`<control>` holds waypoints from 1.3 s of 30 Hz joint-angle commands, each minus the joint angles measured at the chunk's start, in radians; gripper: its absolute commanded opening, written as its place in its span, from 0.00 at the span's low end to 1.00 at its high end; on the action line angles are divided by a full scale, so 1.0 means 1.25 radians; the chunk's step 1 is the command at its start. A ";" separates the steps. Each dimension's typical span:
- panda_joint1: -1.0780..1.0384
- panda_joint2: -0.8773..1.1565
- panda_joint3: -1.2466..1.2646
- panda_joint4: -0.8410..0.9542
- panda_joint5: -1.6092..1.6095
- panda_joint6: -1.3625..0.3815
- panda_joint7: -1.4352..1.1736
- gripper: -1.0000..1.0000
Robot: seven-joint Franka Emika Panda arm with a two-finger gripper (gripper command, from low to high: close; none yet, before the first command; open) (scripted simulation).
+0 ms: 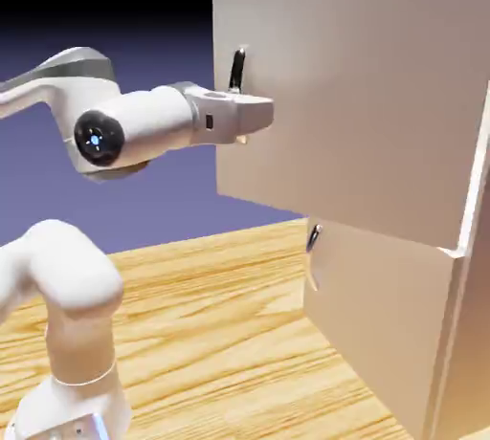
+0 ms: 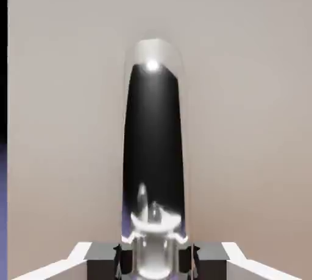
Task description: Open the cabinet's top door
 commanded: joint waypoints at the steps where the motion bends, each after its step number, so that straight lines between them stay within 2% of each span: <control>1: -0.013 -0.009 -0.021 0.004 -0.016 -0.034 0.001 0.00; 8: -0.069 -0.042 -0.186 0.074 -0.136 -0.278 -0.001 0.00; 15: -0.037 -0.030 -0.347 0.214 -0.245 -0.521 -0.005 0.00; 25: 0.139 0.004 -0.498 0.500 -0.341 -0.838 0.009 0.00; 39: 0.435 0.034 -0.583 0.905 -0.370 -1.178 0.067 0.00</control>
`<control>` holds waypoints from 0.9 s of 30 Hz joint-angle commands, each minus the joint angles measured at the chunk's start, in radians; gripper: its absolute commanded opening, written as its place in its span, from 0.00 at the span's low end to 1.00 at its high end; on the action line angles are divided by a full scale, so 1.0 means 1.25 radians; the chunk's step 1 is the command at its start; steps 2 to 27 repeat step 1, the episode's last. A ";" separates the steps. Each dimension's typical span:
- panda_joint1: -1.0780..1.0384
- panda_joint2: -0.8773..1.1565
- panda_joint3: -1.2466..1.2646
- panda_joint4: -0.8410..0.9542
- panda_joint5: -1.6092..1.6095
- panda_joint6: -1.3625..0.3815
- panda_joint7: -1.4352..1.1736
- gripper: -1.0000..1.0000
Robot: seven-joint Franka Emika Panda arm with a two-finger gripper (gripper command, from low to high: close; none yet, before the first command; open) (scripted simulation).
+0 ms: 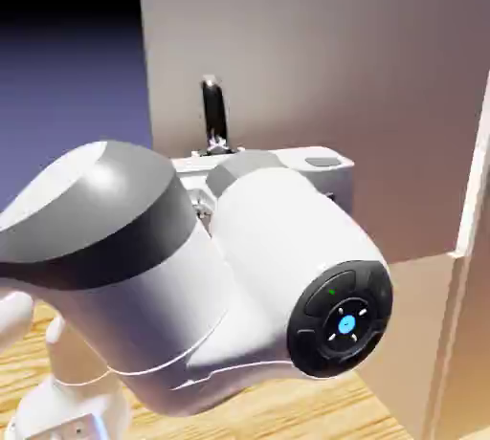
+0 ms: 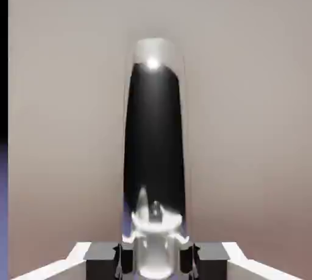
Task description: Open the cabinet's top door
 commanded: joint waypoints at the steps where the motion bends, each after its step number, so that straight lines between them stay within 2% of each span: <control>1: 0.006 0.000 -0.001 0.008 0.000 -0.005 0.001 0.00; 27: 0.006 0.000 -0.001 0.008 0.000 -0.005 0.001 0.00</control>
